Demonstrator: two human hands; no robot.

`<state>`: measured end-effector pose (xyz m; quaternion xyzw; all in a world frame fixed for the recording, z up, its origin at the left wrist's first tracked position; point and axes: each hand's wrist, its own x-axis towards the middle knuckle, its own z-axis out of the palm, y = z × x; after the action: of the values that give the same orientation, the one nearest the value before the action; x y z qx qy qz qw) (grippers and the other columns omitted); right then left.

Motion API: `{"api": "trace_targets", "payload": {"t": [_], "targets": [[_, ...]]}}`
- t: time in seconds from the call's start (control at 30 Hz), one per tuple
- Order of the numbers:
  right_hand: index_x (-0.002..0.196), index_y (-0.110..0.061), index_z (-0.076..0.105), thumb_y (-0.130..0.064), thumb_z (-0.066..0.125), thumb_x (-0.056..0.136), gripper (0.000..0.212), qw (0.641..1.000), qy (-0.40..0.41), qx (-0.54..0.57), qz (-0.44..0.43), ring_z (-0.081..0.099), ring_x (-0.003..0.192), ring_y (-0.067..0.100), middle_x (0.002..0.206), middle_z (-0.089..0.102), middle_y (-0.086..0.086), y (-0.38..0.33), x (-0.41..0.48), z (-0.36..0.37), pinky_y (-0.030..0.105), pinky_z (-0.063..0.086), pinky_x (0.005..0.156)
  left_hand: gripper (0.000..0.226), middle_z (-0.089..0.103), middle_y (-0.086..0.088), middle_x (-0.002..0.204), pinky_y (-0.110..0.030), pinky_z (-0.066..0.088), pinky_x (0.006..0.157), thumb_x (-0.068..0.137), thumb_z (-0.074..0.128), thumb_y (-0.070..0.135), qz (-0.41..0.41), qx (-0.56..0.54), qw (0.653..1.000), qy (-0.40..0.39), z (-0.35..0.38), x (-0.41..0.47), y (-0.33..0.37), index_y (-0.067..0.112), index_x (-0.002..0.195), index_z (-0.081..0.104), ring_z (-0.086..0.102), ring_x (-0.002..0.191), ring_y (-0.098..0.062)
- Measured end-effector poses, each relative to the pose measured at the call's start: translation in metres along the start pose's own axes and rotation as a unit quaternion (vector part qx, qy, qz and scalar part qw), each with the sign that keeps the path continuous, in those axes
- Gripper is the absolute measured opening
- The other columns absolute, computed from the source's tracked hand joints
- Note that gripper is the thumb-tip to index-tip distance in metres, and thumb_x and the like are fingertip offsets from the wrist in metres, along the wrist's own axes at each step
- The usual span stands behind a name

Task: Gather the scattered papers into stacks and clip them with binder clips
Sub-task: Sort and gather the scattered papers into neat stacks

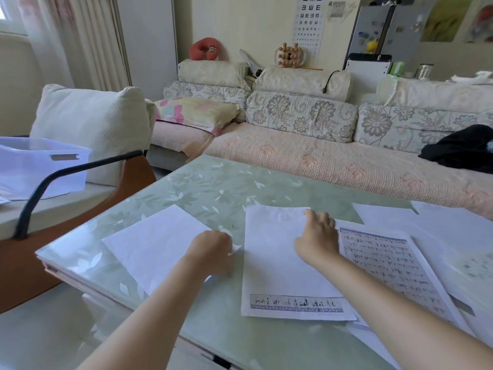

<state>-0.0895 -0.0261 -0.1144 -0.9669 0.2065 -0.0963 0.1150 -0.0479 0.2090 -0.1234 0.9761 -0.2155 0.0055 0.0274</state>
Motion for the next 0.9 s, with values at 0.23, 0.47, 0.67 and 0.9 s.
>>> {"api": "trace_targets", "payload": {"t": [0.23,0.47,0.67,0.9], "targets": [[0.148,-0.031,0.034,-0.015,0.06,0.088,0.067,0.957,-0.14,0.199,-0.16,0.033,0.138,0.018,0.15,0.03,-0.003,-0.043,-0.01,0.021,0.033,0.036,0.108,0.019,0.065,0.006,0.096,-0.028,0.045,0.073,0.095,0.052,0.036,0.027,-0.1,0.994,0.028,-0.024,0.004,-0.005,0.026,0.103,0.066,0.061,0.089,-0.021],[0.103,-0.034,0.075,-0.021,0.071,0.09,0.018,0.899,-0.177,0.359,-0.18,0.06,0.109,0.004,0.114,0.07,-0.014,-0.048,-0.006,0.006,0.02,0.045,0.086,0.019,0.065,0.011,0.093,-0.027,0.041,0.064,0.097,0.049,0.029,0.079,-0.13,0.984,0.088,-0.077,-0.001,0.005,0.034,0.104,0.065,0.055,0.08,-0.014],[0.101,-0.02,0.078,-0.015,0.074,0.087,0.015,0.867,-0.21,0.43,-0.137,0.07,0.095,0.004,0.1,0.077,-0.01,-0.031,-0.005,-0.017,0.024,0.053,0.088,0.019,0.065,0.013,0.088,-0.032,0.051,0.062,0.1,0.046,0.03,0.08,-0.19,0.934,0.293,-0.118,-0.003,0.017,0.03,0.107,0.063,0.057,0.071,-0.012],[0.095,-0.014,0.074,-0.016,0.07,0.091,0.006,0.841,-0.075,0.536,0.002,0.072,0.082,0.022,0.096,0.076,0.006,-0.003,0.007,-0.046,0.035,0.062,0.069,0.043,0.047,0.004,0.137,-0.034,0.027,0.106,0.089,0.061,0.028,0.007,-0.192,0.855,0.482,-0.109,0.015,0.028,0.026,0.13,0.052,0.032,0.126,-0.022]]}}
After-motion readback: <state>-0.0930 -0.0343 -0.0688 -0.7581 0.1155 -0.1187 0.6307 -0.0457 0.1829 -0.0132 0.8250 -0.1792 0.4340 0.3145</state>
